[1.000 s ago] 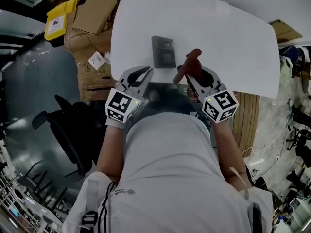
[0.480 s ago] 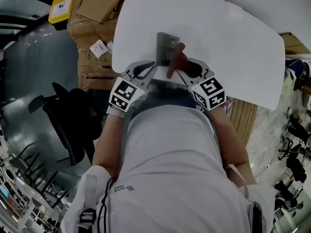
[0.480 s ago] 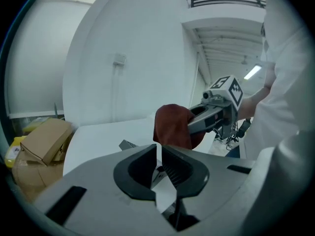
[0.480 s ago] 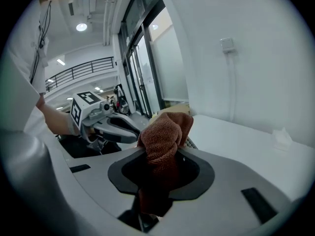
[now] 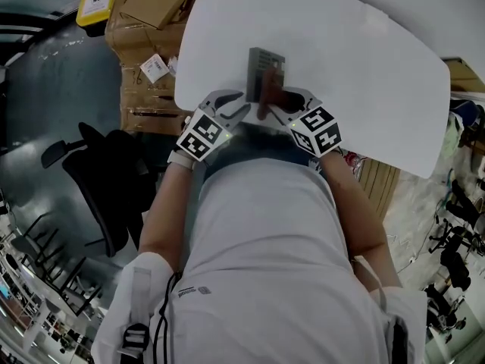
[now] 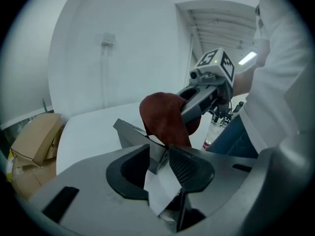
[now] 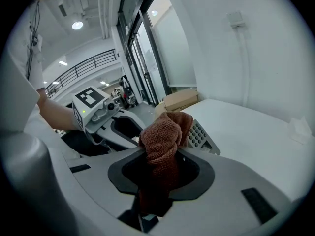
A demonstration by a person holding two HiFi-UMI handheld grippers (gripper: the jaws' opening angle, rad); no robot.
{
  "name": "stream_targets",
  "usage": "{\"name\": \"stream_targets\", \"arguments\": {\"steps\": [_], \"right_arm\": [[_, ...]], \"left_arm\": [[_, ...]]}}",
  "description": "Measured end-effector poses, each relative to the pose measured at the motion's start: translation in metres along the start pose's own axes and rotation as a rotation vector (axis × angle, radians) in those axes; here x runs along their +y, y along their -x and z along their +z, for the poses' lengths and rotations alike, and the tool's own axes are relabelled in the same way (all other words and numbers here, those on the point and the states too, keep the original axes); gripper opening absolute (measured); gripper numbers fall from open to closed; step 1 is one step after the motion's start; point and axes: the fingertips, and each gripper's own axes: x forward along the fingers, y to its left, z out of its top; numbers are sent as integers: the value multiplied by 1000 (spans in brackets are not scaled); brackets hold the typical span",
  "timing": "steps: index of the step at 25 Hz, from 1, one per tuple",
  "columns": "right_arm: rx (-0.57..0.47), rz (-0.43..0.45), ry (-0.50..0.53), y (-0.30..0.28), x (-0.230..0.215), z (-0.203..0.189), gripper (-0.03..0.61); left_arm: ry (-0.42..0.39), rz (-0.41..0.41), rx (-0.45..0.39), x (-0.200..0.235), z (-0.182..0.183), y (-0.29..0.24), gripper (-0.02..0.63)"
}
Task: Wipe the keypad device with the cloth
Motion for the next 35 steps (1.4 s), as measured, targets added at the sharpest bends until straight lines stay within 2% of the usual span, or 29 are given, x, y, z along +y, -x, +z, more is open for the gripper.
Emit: {"name": "stream_targets", "arguments": {"steps": [4,10,25,35], "right_arm": [[30,28,-22,-11,2,-6,100],[100,51,-36,-29,4,-19,100],[149,65,18,-42,13,-20,100],[172,102,-35,-47,9,-26,103]], "left_arm": [[-41,-27,55,-3,-14,-15,117],[-89,-29,90,-1,-19,-27,117],[-107,-50,113,-1,-18,-27,117],[-100,-54,126,1,-20,-29,118]]}}
